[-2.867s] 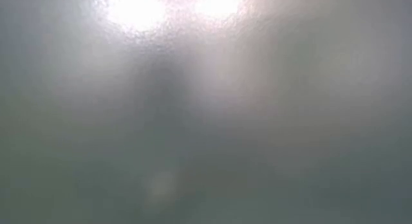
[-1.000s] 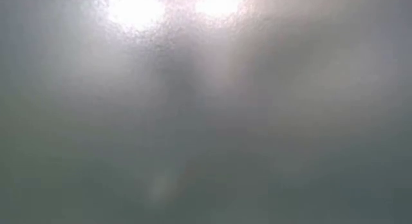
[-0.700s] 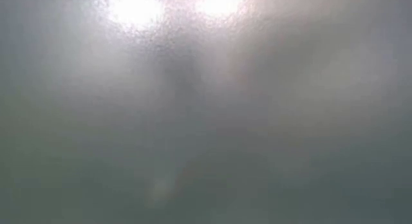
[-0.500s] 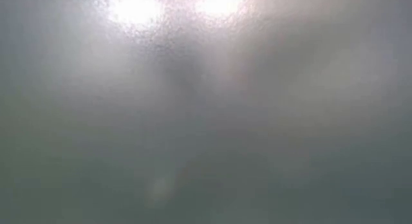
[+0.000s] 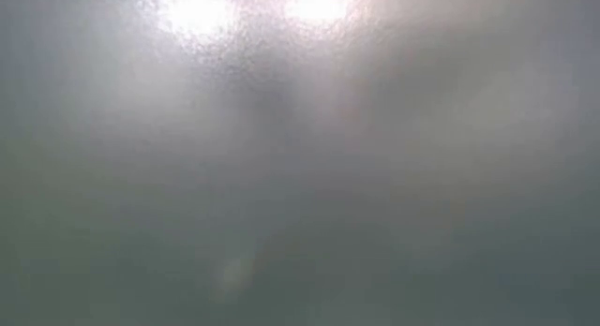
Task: Sort silverware by color (type)
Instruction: Put the blue spoon into the transparent bin
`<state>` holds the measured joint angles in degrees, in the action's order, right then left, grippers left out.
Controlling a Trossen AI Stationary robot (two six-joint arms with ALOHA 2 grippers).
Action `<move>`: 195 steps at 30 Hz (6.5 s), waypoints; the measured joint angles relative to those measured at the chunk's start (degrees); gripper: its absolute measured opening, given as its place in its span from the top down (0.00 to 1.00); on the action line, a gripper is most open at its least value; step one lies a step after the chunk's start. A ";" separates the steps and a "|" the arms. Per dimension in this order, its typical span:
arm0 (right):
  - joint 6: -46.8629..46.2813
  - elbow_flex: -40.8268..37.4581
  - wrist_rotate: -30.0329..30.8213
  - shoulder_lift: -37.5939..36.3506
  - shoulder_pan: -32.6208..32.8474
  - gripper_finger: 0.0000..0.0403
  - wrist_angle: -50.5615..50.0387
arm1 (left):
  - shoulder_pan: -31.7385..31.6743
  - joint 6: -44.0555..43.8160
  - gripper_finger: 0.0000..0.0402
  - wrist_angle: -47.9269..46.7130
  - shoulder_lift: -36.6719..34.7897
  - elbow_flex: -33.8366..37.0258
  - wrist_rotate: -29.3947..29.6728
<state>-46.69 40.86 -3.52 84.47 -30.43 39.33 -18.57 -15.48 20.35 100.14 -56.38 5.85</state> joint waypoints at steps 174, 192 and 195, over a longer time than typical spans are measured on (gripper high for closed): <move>36.26 38.07 18.59 8.52 24.39 0.56 -101.89 | -8.20 59.64 0.70 -73.92 26.98 -43.30 -3.92; 37.00 38.07 18.59 8.52 24.39 0.56 -101.83 | -7.67 63.40 0.72 -73.98 27.85 -46.01 -0.40; 36.92 38.07 18.59 8.52 24.39 0.56 -101.79 | -7.67 64.44 0.72 -73.78 28.35 -45.90 -0.44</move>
<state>-9.77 78.94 15.07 92.99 -6.04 -62.46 -26.24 48.96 -53.44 128.48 -102.28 5.41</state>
